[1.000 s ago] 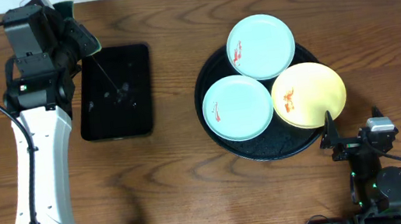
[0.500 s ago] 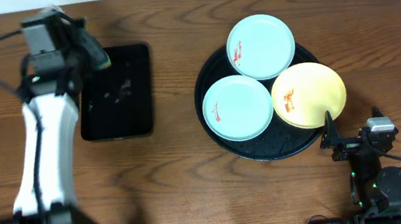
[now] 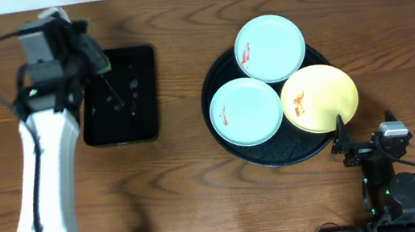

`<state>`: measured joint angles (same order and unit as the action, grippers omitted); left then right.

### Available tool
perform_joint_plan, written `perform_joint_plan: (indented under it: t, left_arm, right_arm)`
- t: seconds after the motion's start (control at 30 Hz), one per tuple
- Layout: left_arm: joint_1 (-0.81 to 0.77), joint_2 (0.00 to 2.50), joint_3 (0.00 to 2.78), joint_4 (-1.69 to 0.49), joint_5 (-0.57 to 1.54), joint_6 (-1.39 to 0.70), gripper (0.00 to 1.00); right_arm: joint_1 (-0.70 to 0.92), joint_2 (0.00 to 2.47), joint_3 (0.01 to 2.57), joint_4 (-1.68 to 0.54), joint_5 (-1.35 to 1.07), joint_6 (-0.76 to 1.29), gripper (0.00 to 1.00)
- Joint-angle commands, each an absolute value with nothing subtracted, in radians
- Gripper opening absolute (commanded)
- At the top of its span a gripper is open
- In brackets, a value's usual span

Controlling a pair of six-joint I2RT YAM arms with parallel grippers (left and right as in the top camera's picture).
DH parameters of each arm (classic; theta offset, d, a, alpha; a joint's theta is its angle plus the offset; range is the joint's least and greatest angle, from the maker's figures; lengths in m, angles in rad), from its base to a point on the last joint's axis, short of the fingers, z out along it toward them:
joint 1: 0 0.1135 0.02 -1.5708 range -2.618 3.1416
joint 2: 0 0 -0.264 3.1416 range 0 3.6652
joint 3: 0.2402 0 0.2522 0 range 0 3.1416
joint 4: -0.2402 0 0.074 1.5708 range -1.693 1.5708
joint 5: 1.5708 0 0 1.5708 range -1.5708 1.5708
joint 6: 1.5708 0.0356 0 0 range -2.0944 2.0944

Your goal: Clean dirty plates on tray and stack at the side

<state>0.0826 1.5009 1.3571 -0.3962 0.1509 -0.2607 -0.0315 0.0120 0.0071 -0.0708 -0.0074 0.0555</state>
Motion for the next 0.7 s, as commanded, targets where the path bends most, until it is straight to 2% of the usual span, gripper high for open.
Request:
perform_joint_plan:
  t: [0.0, 0.2, 0.3, 0.67]
  left_arm:
    - [0.086, 1.543, 1.343, -0.398, 0.138, -0.247, 0.07]
    - [0.094, 1.757, 1.302, -0.382, 0.139, -0.209, 0.08]
    - [0.105, 1.765, 1.312, -0.38, 0.15, -0.211, 0.07]
    - [0.108, 1.359, 1.354, -0.38, 0.149, -0.211, 0.07]
  right_arm:
    - [-0.025, 0.007, 0.006, -0.075, -0.005, 0.044, 0.99]
    - [-0.025, 0.007, 0.006, -0.075, -0.005, 0.044, 0.99]
    - [-0.025, 0.007, 0.006, -0.075, -0.005, 0.044, 0.99]
    - [-0.025, 0.007, 0.006, -0.075, -0.005, 0.044, 0.99]
